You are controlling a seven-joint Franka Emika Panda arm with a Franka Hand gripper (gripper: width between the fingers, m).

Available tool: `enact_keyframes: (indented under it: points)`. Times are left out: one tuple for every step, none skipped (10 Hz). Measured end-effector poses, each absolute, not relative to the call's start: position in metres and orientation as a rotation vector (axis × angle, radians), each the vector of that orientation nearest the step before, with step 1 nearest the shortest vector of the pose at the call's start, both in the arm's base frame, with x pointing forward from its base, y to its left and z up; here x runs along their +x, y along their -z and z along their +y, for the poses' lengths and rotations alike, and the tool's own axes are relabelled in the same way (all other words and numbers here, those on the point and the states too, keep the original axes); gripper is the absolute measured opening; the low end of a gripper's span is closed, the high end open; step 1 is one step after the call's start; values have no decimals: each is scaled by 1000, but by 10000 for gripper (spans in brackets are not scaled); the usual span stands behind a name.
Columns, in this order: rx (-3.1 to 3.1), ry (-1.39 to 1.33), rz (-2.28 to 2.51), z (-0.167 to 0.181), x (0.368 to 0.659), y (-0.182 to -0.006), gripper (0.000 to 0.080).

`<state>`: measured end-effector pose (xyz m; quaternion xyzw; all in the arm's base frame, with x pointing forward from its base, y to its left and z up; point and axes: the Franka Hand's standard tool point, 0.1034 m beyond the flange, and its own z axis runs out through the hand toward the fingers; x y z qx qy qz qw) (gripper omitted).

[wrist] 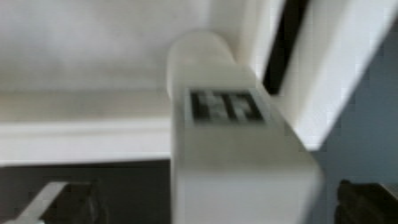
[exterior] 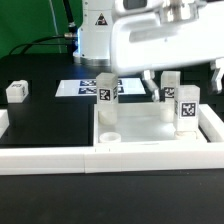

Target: Assemble square table

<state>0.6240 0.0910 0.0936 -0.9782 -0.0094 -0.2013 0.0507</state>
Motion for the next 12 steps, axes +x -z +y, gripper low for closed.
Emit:
enact_keyframes:
  points:
    - [-2985, 557, -26, 89, 621, -88, 649]
    - [-2991, 437, -23, 89, 620, -86, 649]
    - [-2989, 336, -19, 92, 621, -86, 649]
    - [-2987, 220, -19, 92, 621, -84, 649]
    - [-2980, 88, -17, 90, 624, -84, 649]
    - [-2971, -9, -19, 89, 630, -83, 649]
    - [-2966, -43, -21, 88, 636, -81, 649]
    - [-2970, -13, -8, 88, 640, -80, 649]
    - [-2969, -17, 24, 89, 639, -79, 562]
    - [-2970, -17, 22, 88, 639, -79, 426]
    - [-2968, -20, 61, 89, 639, -79, 426]
    - [-2961, -33, 209, 89, 639, -79, 244]
